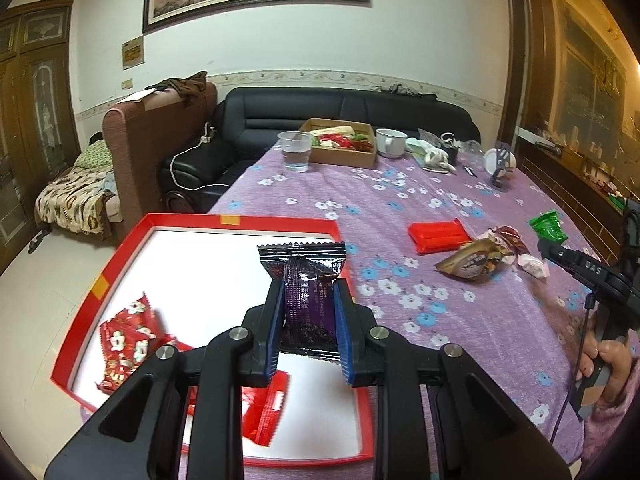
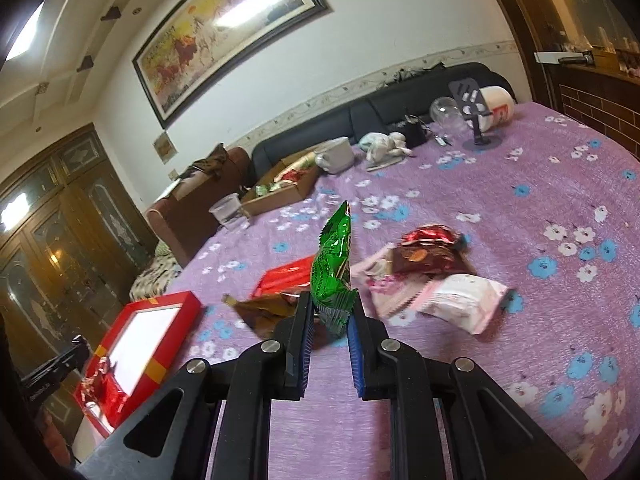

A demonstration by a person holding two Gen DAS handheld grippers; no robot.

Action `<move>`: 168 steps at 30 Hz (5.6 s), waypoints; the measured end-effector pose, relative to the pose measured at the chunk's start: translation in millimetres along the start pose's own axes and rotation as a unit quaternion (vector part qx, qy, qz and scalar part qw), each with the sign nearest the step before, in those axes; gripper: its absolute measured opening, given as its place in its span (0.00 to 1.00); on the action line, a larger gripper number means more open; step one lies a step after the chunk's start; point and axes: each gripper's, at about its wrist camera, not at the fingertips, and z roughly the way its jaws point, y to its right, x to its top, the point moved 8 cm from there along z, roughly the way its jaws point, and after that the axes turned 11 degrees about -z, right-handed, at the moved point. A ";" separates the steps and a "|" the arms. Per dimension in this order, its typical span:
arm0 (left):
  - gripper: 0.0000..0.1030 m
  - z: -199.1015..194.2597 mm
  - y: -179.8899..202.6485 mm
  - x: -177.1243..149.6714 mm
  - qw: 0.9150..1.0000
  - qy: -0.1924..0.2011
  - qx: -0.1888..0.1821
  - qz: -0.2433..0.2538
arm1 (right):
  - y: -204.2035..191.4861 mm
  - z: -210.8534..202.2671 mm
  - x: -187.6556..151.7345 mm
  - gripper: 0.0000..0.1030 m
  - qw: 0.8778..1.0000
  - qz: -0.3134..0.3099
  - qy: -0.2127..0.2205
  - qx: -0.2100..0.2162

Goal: Organize snacks
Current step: 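Open the right tool over the lid to drop the green packet while the left tool drops the purple-black packet, then move both open tools back over the table toward the remaining packets, then grasp the brown-gold packet with the left tool while the right tool grasps the white-pink packet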

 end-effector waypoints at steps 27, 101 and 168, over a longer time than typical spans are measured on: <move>0.21 6.3 -49.8 -5.9 0.999 -0.006 0.036 -0.038 | -137.2 62.2 -0.4 0.18 0.989 -0.116 -0.078 0.053; 0.60 27.0 15.6 -15.3 0.998 -0.049 0.018 0.038 | -77.4 39.9 18.2 0.51 0.989 -0.018 -0.055 0.134; 0.28 112.4 239.5 -61.9 0.969 -0.145 -0.071 0.187 | 100.2 42.2 1.4 0.33 0.989 0.061 -0.134 -0.006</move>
